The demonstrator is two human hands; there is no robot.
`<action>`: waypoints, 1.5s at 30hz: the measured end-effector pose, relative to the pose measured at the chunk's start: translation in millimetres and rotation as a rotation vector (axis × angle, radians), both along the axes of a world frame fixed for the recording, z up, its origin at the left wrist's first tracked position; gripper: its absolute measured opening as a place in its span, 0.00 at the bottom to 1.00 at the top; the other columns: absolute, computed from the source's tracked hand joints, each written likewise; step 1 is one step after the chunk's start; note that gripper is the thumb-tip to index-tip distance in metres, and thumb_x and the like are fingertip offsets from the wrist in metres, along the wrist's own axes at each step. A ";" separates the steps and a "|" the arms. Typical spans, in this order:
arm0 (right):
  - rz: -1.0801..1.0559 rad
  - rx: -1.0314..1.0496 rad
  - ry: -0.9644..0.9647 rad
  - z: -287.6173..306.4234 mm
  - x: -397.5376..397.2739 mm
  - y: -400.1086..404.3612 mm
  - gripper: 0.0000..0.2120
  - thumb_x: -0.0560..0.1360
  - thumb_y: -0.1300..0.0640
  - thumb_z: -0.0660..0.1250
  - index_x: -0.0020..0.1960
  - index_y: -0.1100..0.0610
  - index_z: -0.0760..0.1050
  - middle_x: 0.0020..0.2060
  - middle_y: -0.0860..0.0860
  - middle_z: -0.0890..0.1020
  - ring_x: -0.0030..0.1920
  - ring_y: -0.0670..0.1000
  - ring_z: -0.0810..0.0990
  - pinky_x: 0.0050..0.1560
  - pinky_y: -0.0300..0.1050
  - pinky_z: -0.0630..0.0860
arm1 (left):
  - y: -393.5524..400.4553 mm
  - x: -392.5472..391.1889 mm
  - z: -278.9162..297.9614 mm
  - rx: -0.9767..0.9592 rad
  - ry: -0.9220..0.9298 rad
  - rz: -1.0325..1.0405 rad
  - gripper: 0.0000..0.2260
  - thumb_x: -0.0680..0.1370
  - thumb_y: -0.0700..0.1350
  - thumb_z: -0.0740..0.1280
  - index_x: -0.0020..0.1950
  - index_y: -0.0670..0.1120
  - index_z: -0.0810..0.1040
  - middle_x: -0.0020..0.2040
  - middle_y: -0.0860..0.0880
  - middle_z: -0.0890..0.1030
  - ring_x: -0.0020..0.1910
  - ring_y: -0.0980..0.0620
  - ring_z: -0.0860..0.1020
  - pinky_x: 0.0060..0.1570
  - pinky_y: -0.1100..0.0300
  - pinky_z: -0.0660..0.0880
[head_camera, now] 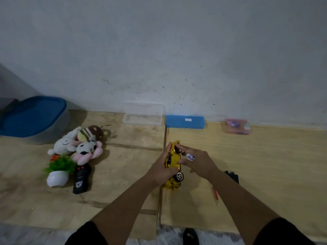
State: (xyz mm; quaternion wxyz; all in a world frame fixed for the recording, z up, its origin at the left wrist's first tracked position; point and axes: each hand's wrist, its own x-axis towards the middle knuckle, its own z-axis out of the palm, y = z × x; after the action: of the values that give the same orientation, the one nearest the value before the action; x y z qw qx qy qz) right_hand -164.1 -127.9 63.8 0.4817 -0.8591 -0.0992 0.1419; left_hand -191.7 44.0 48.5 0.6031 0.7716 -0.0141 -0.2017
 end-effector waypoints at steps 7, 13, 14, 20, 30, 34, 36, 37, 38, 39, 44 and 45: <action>0.052 0.080 -0.040 42.8 15.7 25.8 0.23 0.71 0.50 0.71 0.58 0.28 0.68 0.59 0.43 0.77 0.46 0.41 0.79 0.34 0.37 0.80 | 9.3 10.2 22.9 -0.213 -0.007 0.134 0.44 0.69 0.47 0.75 0.74 0.65 0.49 0.64 0.60 0.74 0.60 0.59 0.75 0.58 0.57 0.75; 0.010 0.056 -0.068 54.1 16.1 20.6 0.24 0.71 0.49 0.71 0.62 0.33 0.67 0.66 0.47 0.74 0.55 0.48 0.76 0.33 0.34 0.79 | 20.5 19.0 35.3 -0.484 0.125 0.285 0.33 0.78 0.41 0.64 0.72 0.68 0.52 0.65 0.50 0.74 0.59 0.45 0.77 0.59 0.45 0.74; 0.010 0.052 -0.048 55.3 15.4 20.6 0.24 0.72 0.50 0.71 0.62 0.32 0.67 0.66 0.47 0.73 0.56 0.48 0.75 0.34 0.34 0.79 | 20.3 19.3 36.4 -0.521 0.133 0.296 0.32 0.79 0.42 0.63 0.73 0.68 0.51 0.64 0.51 0.75 0.58 0.46 0.78 0.56 0.48 0.76; 0.048 0.166 0.120 60.0 12.8 26.6 0.22 0.73 0.53 0.70 0.58 0.30 0.71 0.62 0.46 0.73 0.55 0.52 0.77 0.33 0.44 0.81 | 14.7 11.3 34.2 -0.707 0.159 0.293 0.35 0.74 0.50 0.65 0.73 0.68 0.48 0.70 0.52 0.69 0.62 0.48 0.76 0.50 0.51 0.79; 0.432 -0.292 0.233 77.7 11.5 12.6 0.25 0.70 0.58 0.71 0.58 0.33 0.73 0.56 0.45 0.76 0.50 0.46 0.77 0.49 0.52 0.81 | 51.0 9.9 47.1 -0.294 0.179 -0.052 0.31 0.73 0.50 0.70 0.68 0.72 0.59 0.64 0.53 0.74 0.60 0.49 0.76 0.52 0.52 0.79; 0.430 -0.365 0.145 79.7 8.7 18.0 0.25 0.70 0.56 0.71 0.61 0.35 0.72 0.57 0.46 0.78 0.51 0.45 0.76 0.47 0.37 0.75 | 49.1 7.1 49.8 -0.239 0.158 -0.028 0.24 0.77 0.44 0.67 0.64 0.69 0.68 0.63 0.51 0.73 0.59 0.48 0.76 0.47 0.54 0.80; 0.356 -0.410 -0.002 76.7 8.6 16.8 0.25 0.70 0.55 0.71 0.63 0.38 0.71 0.62 0.48 0.77 0.58 0.48 0.75 0.54 0.38 0.70 | 45.2 5.7 46.9 -0.250 0.131 0.059 0.23 0.78 0.41 0.65 0.63 0.68 0.69 0.61 0.51 0.74 0.56 0.49 0.77 0.43 0.56 0.80; 0.304 -0.412 -0.047 75.4 8.2 15.5 0.24 0.70 0.54 0.71 0.64 0.39 0.72 0.62 0.49 0.77 0.59 0.49 0.75 0.55 0.40 0.69 | 43.3 5.4 45.4 -0.253 0.115 0.109 0.22 0.79 0.40 0.64 0.62 0.67 0.70 0.60 0.51 0.74 0.54 0.49 0.77 0.41 0.56 0.80; 0.248 -0.412 -0.086 74.7 7.7 13.9 0.23 0.71 0.54 0.71 0.63 0.40 0.73 0.62 0.49 0.78 0.59 0.50 0.75 0.56 0.41 0.70 | 41.2 5.2 43.7 -0.256 0.100 0.160 0.21 0.79 0.39 0.63 0.61 0.66 0.71 0.58 0.51 0.74 0.52 0.50 0.78 0.39 0.57 0.80; 0.192 -0.419 -0.131 73.6 7.2 12.6 0.21 0.71 0.53 0.70 0.63 0.42 0.74 0.62 0.50 0.78 0.60 0.51 0.75 0.57 0.43 0.70 | 39.3 5.3 42.3 -0.257 0.087 0.210 0.20 0.79 0.38 0.62 0.61 0.64 0.72 0.58 0.51 0.74 0.51 0.50 0.78 0.38 0.57 0.80; -0.168 -0.349 -0.287 73.7 7.1 20.4 0.12 0.74 0.47 0.66 0.48 0.55 0.75 0.41 0.52 0.79 0.40 0.50 0.75 0.38 0.40 0.68 | 26.0 5.6 41.9 -0.235 0.011 0.288 0.15 0.80 0.39 0.60 0.58 0.59 0.74 0.58 0.47 0.74 0.52 0.47 0.78 0.40 0.53 0.81; -0.202 -0.313 -0.287 73.9 7.9 24.0 0.14 0.75 0.46 0.65 0.44 0.58 0.73 0.37 0.53 0.78 0.37 0.50 0.73 0.34 0.40 0.66 | 22.5 4.5 42.7 -0.234 0.007 0.279 0.16 0.80 0.39 0.60 0.56 0.60 0.75 0.58 0.48 0.74 0.52 0.47 0.78 0.39 0.54 0.81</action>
State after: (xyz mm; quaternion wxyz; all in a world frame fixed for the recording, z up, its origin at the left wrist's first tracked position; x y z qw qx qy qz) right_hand -156.2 -103.8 137.7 0.3353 -0.9402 -0.0571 -0.0171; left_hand -187.1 66.5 91.3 0.7110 0.6899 0.0717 -0.1160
